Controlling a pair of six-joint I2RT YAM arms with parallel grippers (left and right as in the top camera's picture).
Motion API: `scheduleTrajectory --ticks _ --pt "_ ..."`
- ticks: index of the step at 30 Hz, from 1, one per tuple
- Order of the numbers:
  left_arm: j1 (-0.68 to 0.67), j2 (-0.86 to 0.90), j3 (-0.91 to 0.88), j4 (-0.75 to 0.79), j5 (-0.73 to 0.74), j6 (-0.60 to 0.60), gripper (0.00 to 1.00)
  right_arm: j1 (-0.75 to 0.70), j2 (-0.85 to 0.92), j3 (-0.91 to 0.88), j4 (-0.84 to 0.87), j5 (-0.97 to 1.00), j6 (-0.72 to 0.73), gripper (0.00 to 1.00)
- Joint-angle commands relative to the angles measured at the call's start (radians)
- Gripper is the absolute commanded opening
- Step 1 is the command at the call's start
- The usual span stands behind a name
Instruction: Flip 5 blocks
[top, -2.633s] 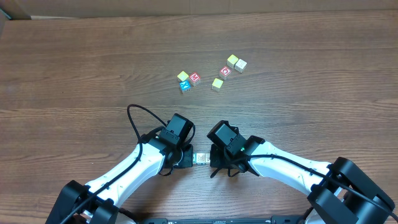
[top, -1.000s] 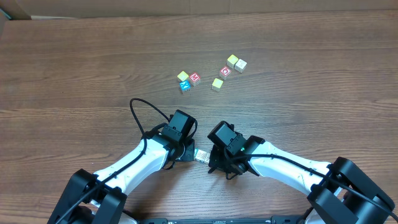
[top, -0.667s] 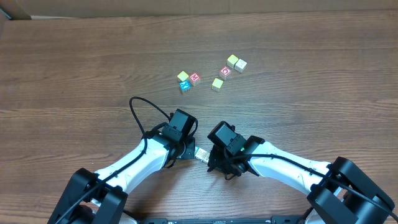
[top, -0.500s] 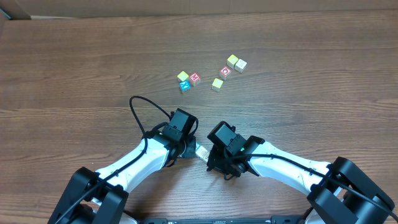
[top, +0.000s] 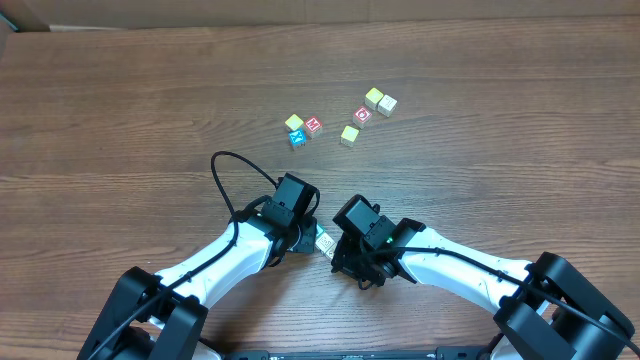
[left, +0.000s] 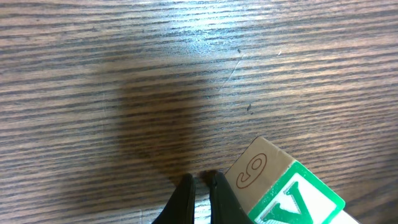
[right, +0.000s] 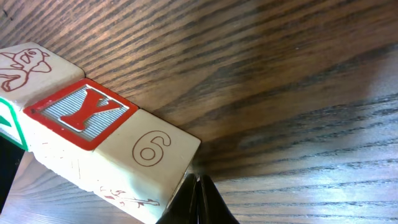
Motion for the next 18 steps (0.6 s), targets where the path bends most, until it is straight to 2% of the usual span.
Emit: scheduleTrajectory --ticks 1,10,18 --pt "-0.001 0.031 -0.016 -0.018 -0.044 -0.002 0.04 0.008 0.006 -0.005 -0.002 -0.006 0.016 0.04" --pt "0.077 0.031 -0.016 -0.011 -0.087 -0.024 0.04 0.008 0.006 -0.005 -0.011 -0.006 0.018 0.04" --pt "0.13 0.031 -0.016 0.093 -0.046 0.194 0.04 0.008 0.006 -0.005 -0.011 -0.005 0.018 0.04"
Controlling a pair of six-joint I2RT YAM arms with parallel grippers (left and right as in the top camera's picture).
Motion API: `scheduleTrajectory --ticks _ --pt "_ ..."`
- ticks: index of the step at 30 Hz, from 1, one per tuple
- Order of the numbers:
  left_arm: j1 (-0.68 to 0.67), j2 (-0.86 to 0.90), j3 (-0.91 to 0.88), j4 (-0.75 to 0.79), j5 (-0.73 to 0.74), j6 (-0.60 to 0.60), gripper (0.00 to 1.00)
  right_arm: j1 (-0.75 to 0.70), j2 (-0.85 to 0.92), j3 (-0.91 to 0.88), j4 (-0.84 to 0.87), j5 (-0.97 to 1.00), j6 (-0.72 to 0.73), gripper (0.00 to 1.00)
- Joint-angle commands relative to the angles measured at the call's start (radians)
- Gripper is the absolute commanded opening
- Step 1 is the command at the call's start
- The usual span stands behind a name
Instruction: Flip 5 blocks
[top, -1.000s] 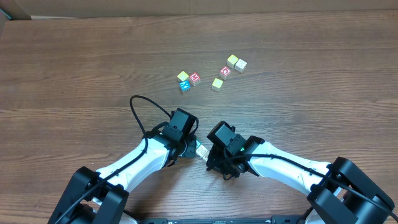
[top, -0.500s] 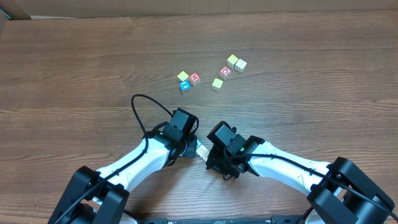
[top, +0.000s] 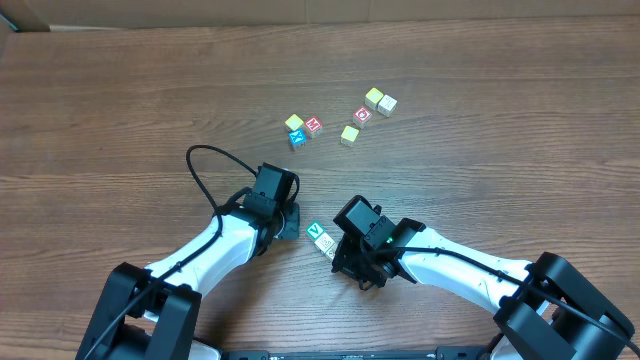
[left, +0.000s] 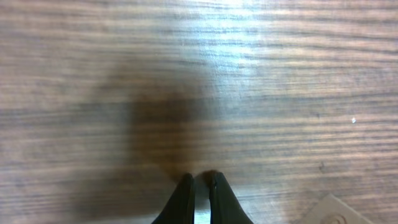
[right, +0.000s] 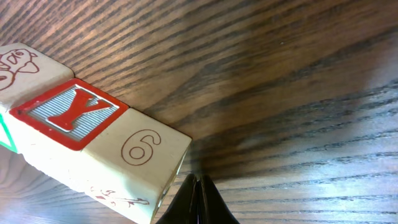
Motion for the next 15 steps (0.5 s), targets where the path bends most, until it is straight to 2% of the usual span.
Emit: scheduleTrajectory --ticks 1,7,12,15 --pt "0.005 0.018 -0.014 0.034 0.021 0.145 0.04 0.008 0.006 -0.005 0.003 -0.005 0.005 0.04" --pt "0.005 0.018 -0.014 0.101 0.152 0.259 0.04 0.008 0.006 -0.005 0.003 -0.005 0.002 0.04" --pt "0.005 0.018 -0.014 0.108 0.171 0.275 0.04 0.008 0.006 -0.005 0.003 -0.009 0.002 0.04" --pt "0.005 0.018 -0.014 0.11 0.292 0.376 0.04 0.008 0.006 -0.005 0.003 -0.009 -0.002 0.04"
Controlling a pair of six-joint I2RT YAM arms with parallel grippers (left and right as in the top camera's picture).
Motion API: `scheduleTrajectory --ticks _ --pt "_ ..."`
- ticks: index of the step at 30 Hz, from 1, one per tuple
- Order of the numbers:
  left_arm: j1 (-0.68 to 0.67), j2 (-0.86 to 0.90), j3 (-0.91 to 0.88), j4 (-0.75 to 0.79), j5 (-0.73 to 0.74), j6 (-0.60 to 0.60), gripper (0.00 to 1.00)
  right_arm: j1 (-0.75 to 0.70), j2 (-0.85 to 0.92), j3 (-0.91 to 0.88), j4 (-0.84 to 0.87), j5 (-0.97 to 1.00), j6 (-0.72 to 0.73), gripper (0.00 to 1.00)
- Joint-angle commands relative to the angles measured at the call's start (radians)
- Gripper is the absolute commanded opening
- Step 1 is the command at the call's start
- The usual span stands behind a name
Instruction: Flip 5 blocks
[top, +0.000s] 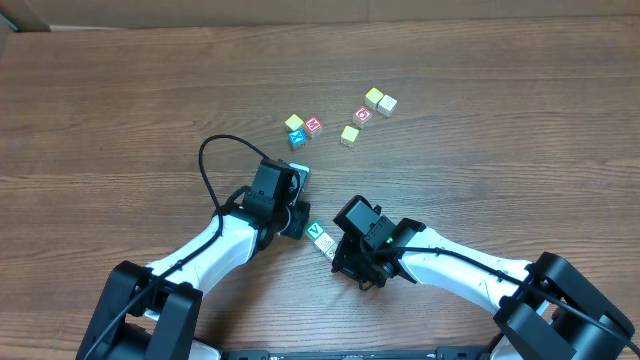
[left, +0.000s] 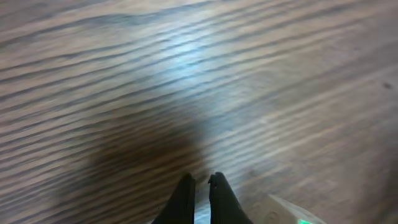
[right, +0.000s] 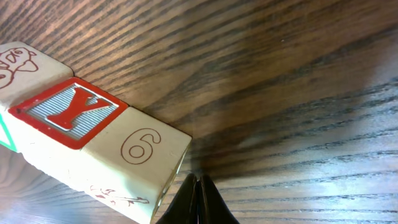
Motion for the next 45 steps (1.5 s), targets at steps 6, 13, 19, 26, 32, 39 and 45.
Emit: scheduleTrajectory --ticks 6,13,19,26,32,39,45 --pt "0.003 0.013 -0.008 -0.017 0.196 0.216 0.04 0.008 0.006 -0.005 0.003 -0.01 -0.002 0.04" --pt "0.003 0.014 -0.008 -0.047 0.192 0.246 0.04 0.008 0.006 -0.005 0.003 -0.01 -0.002 0.04" --pt "0.003 0.013 -0.008 -0.044 0.192 0.246 0.04 0.008 0.006 -0.005 0.005 -0.01 -0.002 0.04" --pt "0.003 0.013 -0.008 -0.043 0.193 0.253 0.04 0.008 0.006 -0.005 0.037 -0.029 0.003 0.04" --pt "0.003 0.013 -0.008 -0.043 0.195 0.265 0.04 0.008 0.006 -0.005 0.048 -0.033 0.014 0.04" --pt "0.003 0.014 -0.008 -0.043 0.197 0.272 0.04 0.019 0.006 -0.005 0.055 -0.036 0.037 0.04" --pt "0.003 0.014 -0.008 -0.04 0.221 0.279 0.04 0.037 0.006 -0.005 0.068 -0.035 0.062 0.04"
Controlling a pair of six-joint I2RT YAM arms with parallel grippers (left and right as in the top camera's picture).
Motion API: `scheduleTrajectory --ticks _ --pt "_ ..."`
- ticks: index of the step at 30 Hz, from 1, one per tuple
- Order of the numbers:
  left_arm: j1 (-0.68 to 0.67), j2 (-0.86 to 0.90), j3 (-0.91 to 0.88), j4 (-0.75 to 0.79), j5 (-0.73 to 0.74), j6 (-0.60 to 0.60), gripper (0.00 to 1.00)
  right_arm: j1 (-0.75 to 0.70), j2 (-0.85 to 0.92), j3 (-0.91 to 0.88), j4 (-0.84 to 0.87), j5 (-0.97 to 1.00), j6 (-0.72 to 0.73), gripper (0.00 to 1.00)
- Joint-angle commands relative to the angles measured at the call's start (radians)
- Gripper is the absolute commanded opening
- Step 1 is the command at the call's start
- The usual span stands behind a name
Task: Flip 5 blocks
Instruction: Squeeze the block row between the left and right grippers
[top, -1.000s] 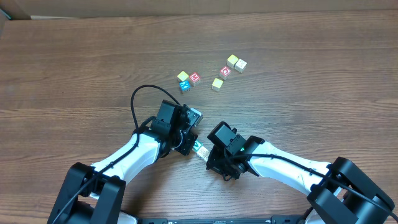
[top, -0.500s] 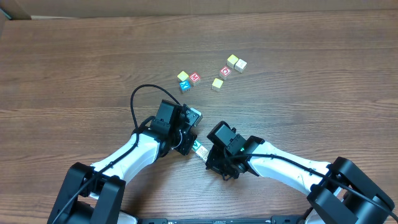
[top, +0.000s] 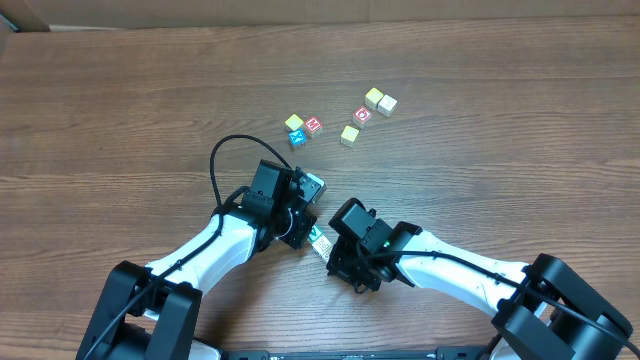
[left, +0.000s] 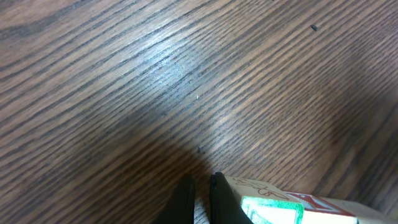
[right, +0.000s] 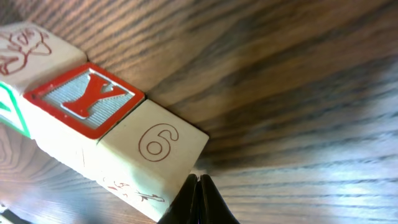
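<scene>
A short row of wooden letter blocks (top: 321, 241) lies between my two grippers. In the right wrist view its faces show a red Y (right: 87, 99), a 6 (right: 158, 143) and a line drawing (right: 22, 46). My right gripper (right: 199, 185) is shut, with its tips at the lower corner of the 6 block. My left gripper (left: 200, 186) is shut too, and its right finger lies against the end block with the green face (left: 273, 210). From overhead, the left gripper (top: 310, 231) and the right gripper (top: 333, 256) flank the row.
Several more small blocks lie at the back of the wooden table (top: 120, 120): a yellow, red and blue group (top: 302, 128), a lone yellow one (top: 349, 134), and a red, yellow and cream group (top: 375, 104). The left arm's black cable (top: 225, 160) loops over the table.
My left gripper was a little to the left of the row and now rests against the green-faced end block. The row sits slightly turned in the right wrist view. Both grippers stay shut.
At first my left gripper was shut right beside the row. Then it stood well off to the left, with the green V block uncovered. Then it was nearer, and now it touches the row's end. My right gripper has stayed shut at the 6 block's corner throughout.
</scene>
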Motion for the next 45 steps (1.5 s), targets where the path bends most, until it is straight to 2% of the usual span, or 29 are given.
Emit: scheduleTrajectory --ticks 1,13,27,45 --pt "-0.001 0.014 -0.008 -0.001 0.064 0.026 0.04 0.01 0.005 -0.004 0.027 0.001 0.02 0.04" --pt "-0.002 0.014 -0.008 -0.002 0.091 0.076 0.04 0.01 0.005 -0.004 0.027 0.0 0.054 0.04" --pt "-0.003 0.078 -0.008 0.01 0.112 0.077 0.04 0.026 0.007 -0.004 0.034 0.017 0.076 0.04" --pt "-0.003 0.078 -0.008 0.049 0.113 0.074 0.04 0.035 0.01 -0.004 0.046 0.027 0.098 0.04"
